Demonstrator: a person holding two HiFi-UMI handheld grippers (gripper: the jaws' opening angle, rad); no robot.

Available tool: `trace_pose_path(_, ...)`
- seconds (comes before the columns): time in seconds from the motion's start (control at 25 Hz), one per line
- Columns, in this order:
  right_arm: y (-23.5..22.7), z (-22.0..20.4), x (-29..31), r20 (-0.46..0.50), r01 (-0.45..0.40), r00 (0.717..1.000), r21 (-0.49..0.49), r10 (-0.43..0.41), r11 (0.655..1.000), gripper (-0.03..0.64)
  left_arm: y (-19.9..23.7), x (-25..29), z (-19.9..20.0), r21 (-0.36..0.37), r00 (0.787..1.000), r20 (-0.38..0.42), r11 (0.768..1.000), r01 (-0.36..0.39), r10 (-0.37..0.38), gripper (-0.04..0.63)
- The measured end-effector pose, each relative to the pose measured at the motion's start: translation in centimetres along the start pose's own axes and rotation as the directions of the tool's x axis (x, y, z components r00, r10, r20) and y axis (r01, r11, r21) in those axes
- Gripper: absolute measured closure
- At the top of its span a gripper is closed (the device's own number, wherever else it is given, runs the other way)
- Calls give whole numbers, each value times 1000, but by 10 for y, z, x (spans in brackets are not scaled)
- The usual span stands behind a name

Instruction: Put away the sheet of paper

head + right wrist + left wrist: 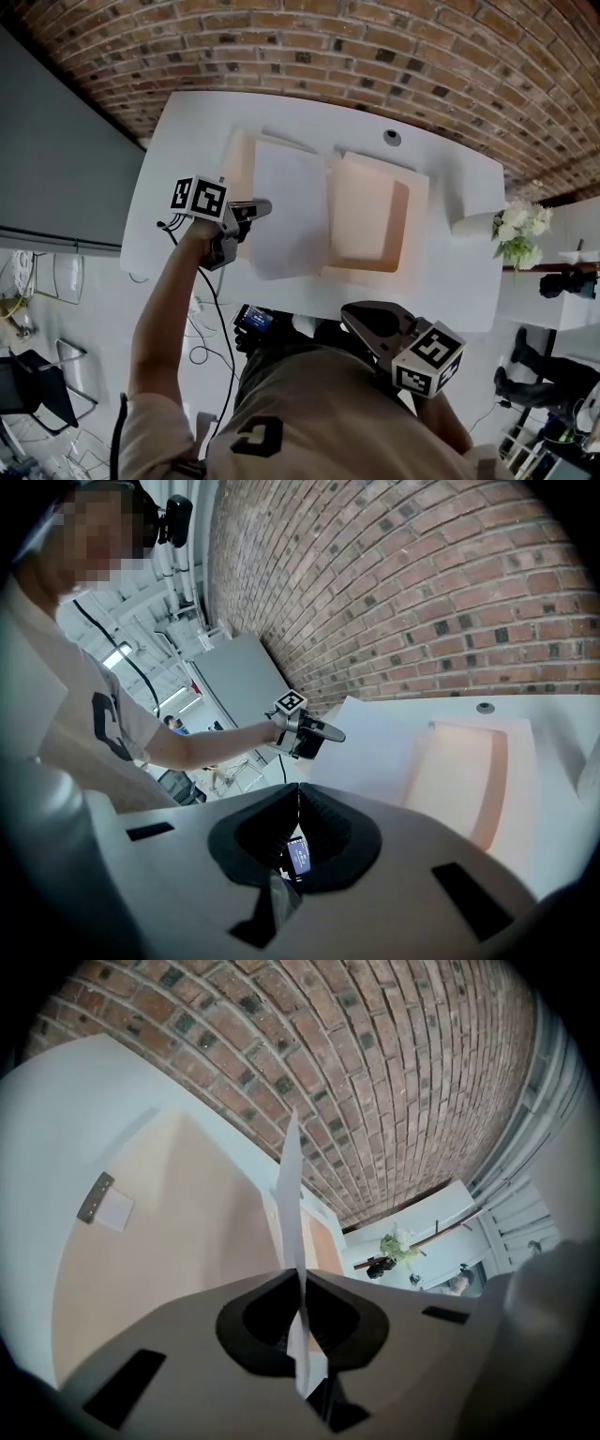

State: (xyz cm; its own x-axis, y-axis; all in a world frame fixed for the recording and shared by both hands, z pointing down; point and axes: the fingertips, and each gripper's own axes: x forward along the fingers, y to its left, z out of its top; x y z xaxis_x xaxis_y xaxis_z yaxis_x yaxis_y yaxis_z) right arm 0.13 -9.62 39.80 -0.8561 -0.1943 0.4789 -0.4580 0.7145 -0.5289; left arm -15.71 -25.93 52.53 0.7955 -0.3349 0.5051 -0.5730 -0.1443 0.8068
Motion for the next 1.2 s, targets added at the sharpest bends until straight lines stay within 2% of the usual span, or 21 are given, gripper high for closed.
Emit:
trace_pose_path(0.24,0,0,1,-3,-1,1000,4,1,1000,594,16,6,-3,87,990,-17,987,-135,137,580)
trace_pose_path(0.36,0,0,1,-4,-2,1000,4,2,1000,594,23,10,-4,115,984,-25,978,-171,175,580)
trace_pose_path(0.88,-6,-5,-6,4,18,1000,24,-18,1000,594,39,27,5,196,964,-46,949,-249,262,580)
trace_pose_path(1.2,-9,-5,-10,11,27,1000,41,-28,999,594,41,35,7,208,962,-62,946,-248,266,580)
